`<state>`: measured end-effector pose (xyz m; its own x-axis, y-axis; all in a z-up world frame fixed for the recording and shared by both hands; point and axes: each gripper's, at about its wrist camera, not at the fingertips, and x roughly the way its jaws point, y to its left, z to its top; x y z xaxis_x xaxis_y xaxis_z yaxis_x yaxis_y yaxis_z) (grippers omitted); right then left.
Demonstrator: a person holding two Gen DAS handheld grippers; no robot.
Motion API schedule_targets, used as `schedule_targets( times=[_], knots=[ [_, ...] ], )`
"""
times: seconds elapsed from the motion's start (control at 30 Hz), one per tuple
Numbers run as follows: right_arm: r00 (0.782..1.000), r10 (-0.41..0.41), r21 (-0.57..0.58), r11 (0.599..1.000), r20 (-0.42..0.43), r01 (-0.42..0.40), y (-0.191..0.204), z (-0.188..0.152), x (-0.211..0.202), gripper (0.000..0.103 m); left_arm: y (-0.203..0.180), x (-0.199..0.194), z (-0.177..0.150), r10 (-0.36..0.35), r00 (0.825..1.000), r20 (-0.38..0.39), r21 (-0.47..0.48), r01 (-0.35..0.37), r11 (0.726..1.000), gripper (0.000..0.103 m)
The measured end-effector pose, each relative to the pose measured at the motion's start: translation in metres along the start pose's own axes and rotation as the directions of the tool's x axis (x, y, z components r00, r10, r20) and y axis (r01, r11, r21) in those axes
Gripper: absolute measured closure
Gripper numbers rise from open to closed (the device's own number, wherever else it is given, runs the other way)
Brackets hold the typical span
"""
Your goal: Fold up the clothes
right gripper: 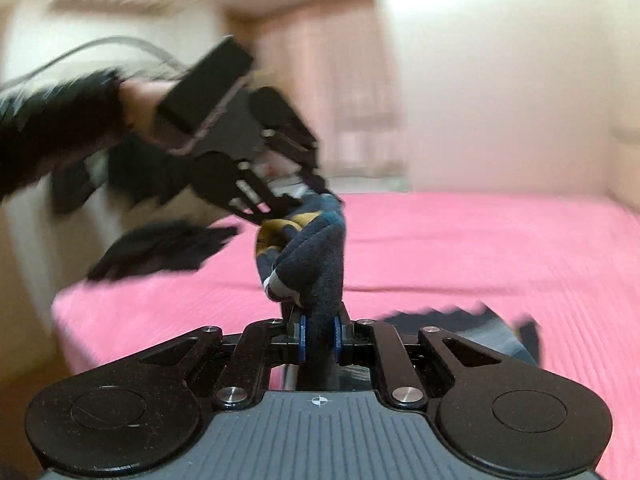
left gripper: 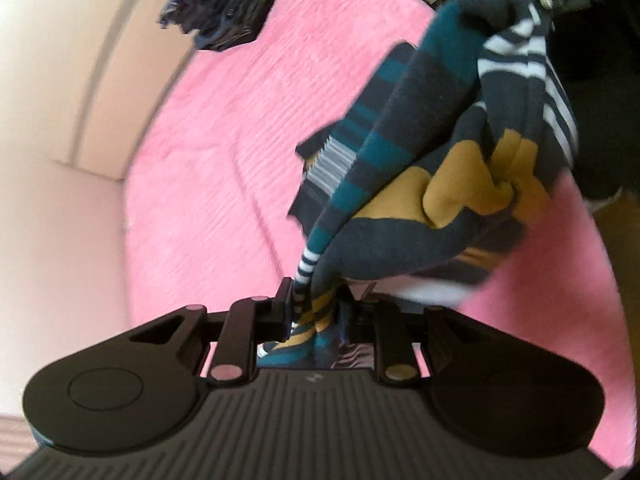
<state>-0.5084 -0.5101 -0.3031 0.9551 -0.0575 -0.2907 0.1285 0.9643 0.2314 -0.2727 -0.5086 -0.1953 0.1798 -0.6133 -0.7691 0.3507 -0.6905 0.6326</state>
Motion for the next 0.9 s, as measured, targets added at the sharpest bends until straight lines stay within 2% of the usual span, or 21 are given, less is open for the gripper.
schedule_targets(
  times=[0.07,0.13,0.23,0.33,0.43,0.57,0.7,0.73,0.77,0.83,0.9],
  knots=[
    [0.999,-0.04,0.132,0.99,0.004,0.039,-0.036,-0.007,-0.002,0.092,0.017,0.038,0.027,-0.063,0.998,0.001,0.022,0.063,0.998,0.081],
    [0.998,-0.069,0.274,0.959,-0.012,0.07,-0.073,-0.018,0.003,0.092,0.024,0.082,0.044,-0.12,0.993,-0.004,0.043,0.12,0.992,0.08],
    [0.993,-0.112,0.455,0.882,-0.048,0.122,-0.117,-0.041,0.008,0.092,0.009,0.144,0.058,-0.195,0.981,-0.009,0.071,0.195,0.978,0.08],
    [0.989,-0.124,0.566,0.811,-0.081,0.147,-0.145,-0.063,0.007,0.092,0.002,0.189,0.071,-0.255,0.967,-0.006,0.092,0.254,0.963,0.081],
    [0.991,-0.117,0.632,0.763,-0.07,0.135,-0.162,-0.071,-0.002,0.092,0.0,0.197,0.073,-0.271,0.962,0.007,0.102,0.269,0.958,0.081],
    [0.988,-0.148,0.645,0.751,-0.041,0.139,-0.164,-0.064,-0.012,0.092,0.009,0.206,0.077,-0.279,0.96,0.039,0.07,0.276,0.959,0.081],
    [0.983,-0.17,0.679,0.715,-0.065,0.169,-0.171,-0.071,-0.013,0.092,0.017,0.215,0.081,-0.285,0.956,0.072,0.039,0.283,0.958,0.079],
    [0.983,-0.17,0.685,0.707,-0.075,0.174,-0.172,-0.072,-0.012,0.092,0.019,0.217,0.082,-0.286,0.955,0.08,0.032,0.284,0.958,0.075],
    [0.982,-0.17,0.691,0.701,-0.08,0.177,-0.173,-0.072,-0.012,0.092,0.022,0.219,0.082,-0.282,0.955,0.087,0.019,0.282,0.959,0.066],
    [0.982,-0.169,0.703,0.687,-0.087,0.181,-0.175,-0.072,-0.011,0.092,0.029,0.216,0.076,-0.239,0.967,0.093,-0.045,0.244,0.969,0.049],
    [0.981,-0.17,0.713,0.677,-0.089,0.182,-0.174,-0.074,-0.015,0.092,0.038,0.203,0.064,-0.206,0.974,0.093,-0.126,0.216,0.968,0.049]
  ],
)
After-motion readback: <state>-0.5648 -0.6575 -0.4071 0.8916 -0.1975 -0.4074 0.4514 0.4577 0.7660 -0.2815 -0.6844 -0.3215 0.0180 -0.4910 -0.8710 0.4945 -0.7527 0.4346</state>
